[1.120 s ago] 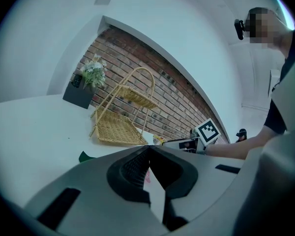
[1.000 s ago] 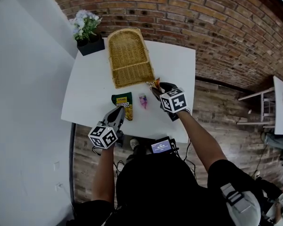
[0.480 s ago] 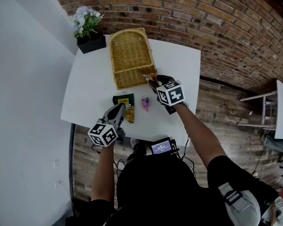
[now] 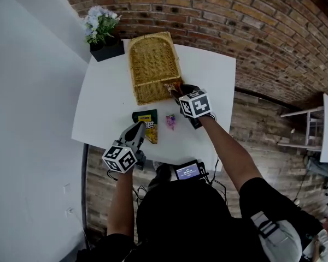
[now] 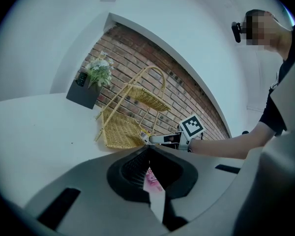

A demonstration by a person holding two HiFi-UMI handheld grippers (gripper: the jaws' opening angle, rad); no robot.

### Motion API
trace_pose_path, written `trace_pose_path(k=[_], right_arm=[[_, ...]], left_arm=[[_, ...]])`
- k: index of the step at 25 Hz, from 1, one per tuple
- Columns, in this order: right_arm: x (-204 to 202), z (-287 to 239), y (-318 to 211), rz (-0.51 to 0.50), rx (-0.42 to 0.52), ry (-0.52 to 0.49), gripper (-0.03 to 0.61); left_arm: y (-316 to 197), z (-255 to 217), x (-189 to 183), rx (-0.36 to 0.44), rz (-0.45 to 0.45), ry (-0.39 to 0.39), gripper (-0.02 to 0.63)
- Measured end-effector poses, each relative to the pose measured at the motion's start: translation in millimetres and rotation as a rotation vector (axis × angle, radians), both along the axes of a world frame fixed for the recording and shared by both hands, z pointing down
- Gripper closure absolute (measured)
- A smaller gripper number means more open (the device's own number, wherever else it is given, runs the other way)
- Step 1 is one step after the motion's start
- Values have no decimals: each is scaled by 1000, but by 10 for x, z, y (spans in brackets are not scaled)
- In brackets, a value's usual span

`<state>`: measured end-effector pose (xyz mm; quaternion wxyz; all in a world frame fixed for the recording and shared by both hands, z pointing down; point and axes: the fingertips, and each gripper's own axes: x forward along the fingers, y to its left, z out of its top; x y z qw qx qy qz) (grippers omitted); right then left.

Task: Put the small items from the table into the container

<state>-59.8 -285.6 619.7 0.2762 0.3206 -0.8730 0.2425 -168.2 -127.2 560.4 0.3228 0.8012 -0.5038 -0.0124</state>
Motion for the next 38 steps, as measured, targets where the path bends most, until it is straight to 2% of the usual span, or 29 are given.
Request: trace_pose_path(k=[12, 18, 28, 38], right_arm=[[-3, 119, -104, 19, 2, 43, 397], [-44, 135, -94, -2, 9, 49, 396], [-61, 87, -49, -9, 14, 36, 329], [34, -96, 45, 12, 17, -5, 318]], left_arm=[[62, 13, -66, -7, -22, -2, 604], [66, 7, -70, -4, -23, -1, 604], [98, -29, -95, 7, -25, -3, 604], [178, -72, -20, 16, -7, -7, 604]])
